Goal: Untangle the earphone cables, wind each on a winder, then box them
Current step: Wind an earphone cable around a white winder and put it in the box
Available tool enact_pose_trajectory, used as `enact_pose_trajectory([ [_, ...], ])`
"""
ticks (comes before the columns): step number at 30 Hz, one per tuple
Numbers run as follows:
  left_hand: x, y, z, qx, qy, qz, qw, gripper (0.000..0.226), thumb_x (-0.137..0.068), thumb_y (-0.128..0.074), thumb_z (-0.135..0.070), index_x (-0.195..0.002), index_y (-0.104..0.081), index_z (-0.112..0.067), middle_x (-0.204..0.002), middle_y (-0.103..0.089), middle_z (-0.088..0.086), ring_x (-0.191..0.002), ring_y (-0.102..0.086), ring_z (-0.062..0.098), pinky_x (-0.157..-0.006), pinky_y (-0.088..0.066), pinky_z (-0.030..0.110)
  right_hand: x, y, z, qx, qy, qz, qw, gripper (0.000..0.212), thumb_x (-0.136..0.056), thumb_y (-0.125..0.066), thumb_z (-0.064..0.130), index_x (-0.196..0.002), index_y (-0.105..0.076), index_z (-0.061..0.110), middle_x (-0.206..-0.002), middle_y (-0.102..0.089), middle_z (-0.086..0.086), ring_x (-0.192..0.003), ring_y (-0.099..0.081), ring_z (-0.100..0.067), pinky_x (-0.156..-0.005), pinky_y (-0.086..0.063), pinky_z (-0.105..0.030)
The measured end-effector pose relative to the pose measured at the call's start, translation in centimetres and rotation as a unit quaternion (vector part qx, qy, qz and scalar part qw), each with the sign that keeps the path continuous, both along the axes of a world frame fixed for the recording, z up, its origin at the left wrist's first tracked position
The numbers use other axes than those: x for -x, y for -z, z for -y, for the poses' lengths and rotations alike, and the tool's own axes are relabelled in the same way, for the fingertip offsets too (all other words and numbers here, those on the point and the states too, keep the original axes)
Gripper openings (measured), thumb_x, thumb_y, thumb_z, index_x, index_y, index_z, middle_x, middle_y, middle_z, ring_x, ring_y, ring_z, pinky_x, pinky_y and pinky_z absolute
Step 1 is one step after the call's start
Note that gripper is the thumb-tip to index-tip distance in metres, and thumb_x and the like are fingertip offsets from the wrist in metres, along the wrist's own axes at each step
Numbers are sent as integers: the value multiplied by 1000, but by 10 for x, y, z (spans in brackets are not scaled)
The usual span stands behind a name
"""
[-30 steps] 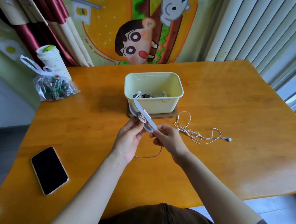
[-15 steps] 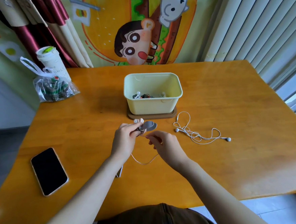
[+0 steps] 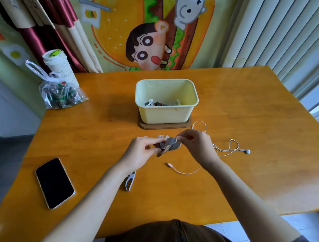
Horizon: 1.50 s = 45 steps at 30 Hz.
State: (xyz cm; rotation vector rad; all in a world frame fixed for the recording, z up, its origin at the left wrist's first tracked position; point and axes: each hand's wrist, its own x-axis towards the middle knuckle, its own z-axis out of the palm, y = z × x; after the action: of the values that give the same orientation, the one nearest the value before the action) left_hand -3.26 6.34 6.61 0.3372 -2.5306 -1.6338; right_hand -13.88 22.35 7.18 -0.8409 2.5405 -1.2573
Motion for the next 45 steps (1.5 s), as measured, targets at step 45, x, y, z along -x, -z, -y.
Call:
enact_pose_trajectory([
  [45,21,-3,-21,-144,-282,-66,946,33,-85,-66,-2,-117,-67,-12,-99,-68,-10,-90,-64,-1,-69,-48,7,-41,-4,19,-2,-61,-18,998,20,-95,-53,17,-105,-70,13,-89,-61,5,-76,-55,-7,-68,-43,-12],
])
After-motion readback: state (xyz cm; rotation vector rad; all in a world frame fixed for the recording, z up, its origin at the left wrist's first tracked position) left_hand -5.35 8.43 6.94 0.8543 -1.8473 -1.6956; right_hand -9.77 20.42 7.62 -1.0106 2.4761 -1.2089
